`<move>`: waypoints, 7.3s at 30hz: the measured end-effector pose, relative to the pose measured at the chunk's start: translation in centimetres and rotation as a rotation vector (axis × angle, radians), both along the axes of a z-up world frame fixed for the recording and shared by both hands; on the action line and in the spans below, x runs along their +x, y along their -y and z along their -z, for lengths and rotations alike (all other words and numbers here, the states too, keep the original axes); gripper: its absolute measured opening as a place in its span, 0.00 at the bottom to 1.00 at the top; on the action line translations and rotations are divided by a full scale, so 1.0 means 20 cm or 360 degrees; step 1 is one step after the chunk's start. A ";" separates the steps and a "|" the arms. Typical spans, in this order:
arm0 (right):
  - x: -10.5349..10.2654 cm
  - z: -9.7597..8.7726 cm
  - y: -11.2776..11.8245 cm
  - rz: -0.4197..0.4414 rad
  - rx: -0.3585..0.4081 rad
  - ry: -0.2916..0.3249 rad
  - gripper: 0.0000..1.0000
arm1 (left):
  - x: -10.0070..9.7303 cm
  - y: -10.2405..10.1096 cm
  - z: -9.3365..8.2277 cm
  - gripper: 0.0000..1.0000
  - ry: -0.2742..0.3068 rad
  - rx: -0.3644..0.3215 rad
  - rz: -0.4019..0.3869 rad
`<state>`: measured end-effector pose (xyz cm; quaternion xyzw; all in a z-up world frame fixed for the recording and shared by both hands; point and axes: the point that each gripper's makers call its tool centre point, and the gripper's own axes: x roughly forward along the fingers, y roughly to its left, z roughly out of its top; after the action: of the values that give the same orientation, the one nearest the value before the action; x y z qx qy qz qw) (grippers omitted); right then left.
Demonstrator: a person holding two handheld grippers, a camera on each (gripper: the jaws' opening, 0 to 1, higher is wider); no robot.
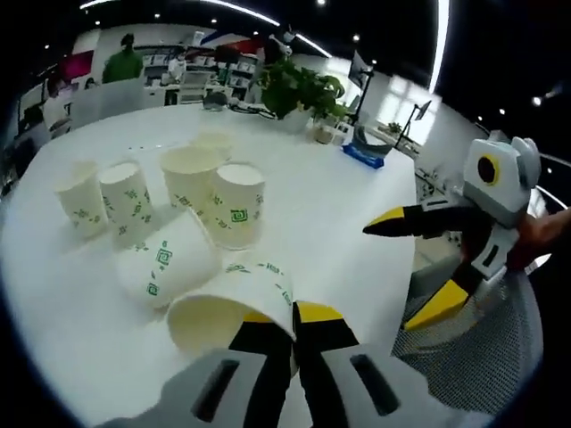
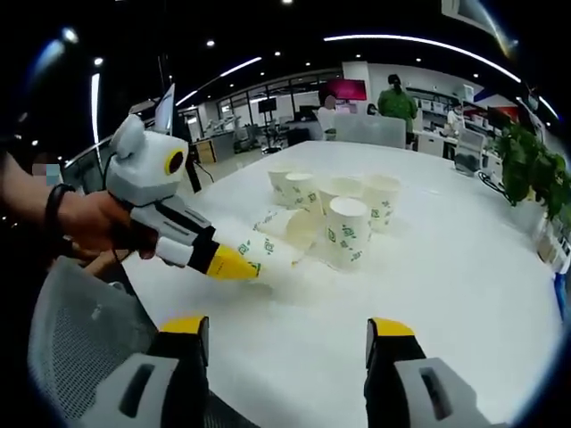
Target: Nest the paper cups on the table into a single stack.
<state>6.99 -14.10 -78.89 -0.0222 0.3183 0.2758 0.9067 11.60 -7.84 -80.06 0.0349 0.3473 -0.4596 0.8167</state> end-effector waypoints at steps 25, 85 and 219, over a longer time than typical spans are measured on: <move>0.00 -0.01 0.00 0.0001 0.0001 0.0007 0.72 | -0.01 -0.18 -0.01 0.00 0.0134 0.0360 0.0246; -0.01 -0.01 -0.03 -0.0026 0.0056 -0.0013 0.64 | 0.10 -0.33 -0.14 0.38 0.0286 0.0474 0.0233; 0.60 -0.22 -0.55 -0.0634 0.0104 0.0078 0.00 | -0.11 -0.62 -0.09 0.63 0.0087 -0.0019 -0.0643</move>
<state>18.91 -3.07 -74.59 -0.0620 0.2764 0.4593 0.8419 9.35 4.47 -78.33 -0.0278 0.3222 -0.2875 0.9016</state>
